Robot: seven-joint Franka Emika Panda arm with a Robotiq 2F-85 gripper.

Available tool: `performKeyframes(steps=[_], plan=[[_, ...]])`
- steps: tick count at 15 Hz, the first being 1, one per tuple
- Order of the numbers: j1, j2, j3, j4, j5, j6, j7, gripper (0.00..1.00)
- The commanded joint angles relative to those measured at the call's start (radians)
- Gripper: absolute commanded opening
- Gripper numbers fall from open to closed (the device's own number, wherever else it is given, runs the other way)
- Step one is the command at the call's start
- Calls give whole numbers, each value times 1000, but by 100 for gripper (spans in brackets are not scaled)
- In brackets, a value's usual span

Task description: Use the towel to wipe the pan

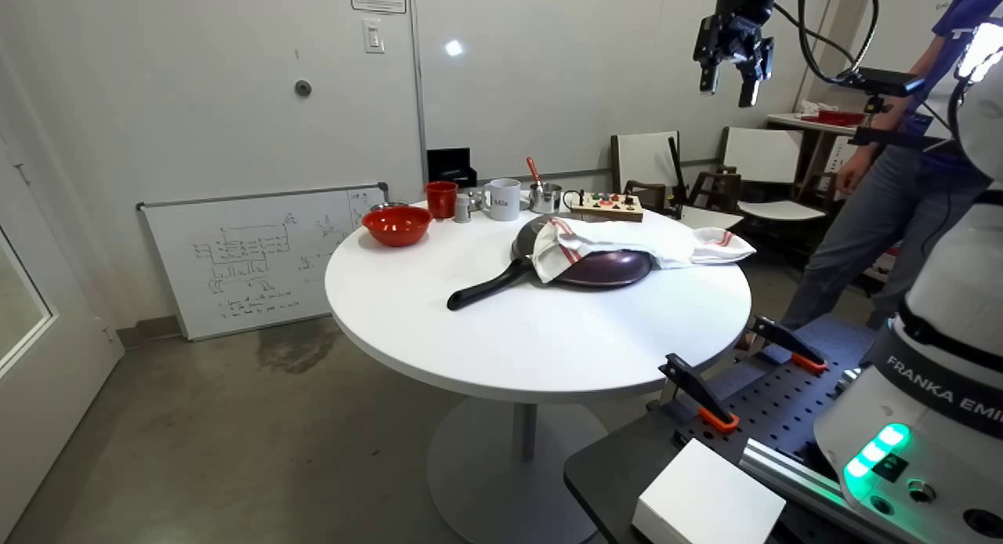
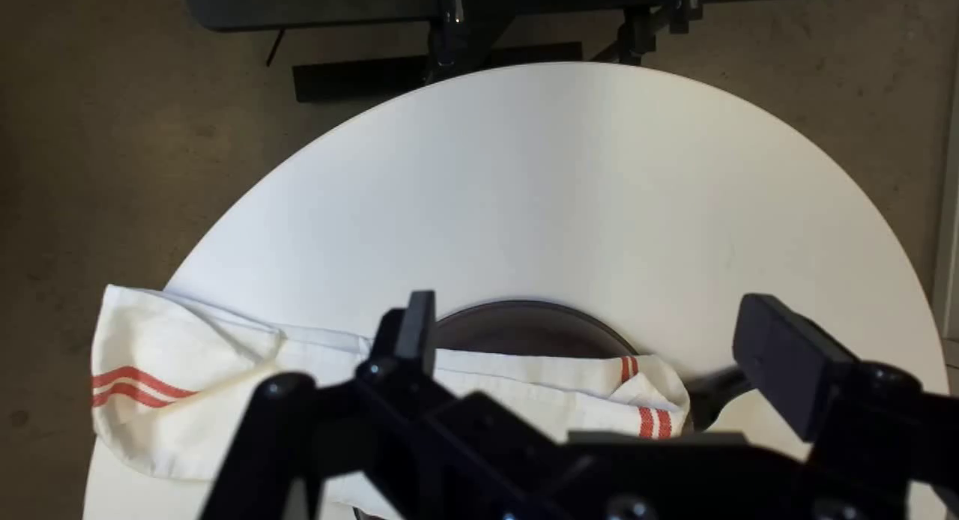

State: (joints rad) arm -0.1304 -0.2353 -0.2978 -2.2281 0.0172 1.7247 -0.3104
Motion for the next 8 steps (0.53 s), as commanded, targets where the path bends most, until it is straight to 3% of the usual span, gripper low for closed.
performKeyframes(steps=[1,3,8], plan=[[-20,2,19,1,4,-2,-4,100],[-19,-24,12,-22,48,42,-41,100],[23,-11,84,-93,69,337,1,100]])
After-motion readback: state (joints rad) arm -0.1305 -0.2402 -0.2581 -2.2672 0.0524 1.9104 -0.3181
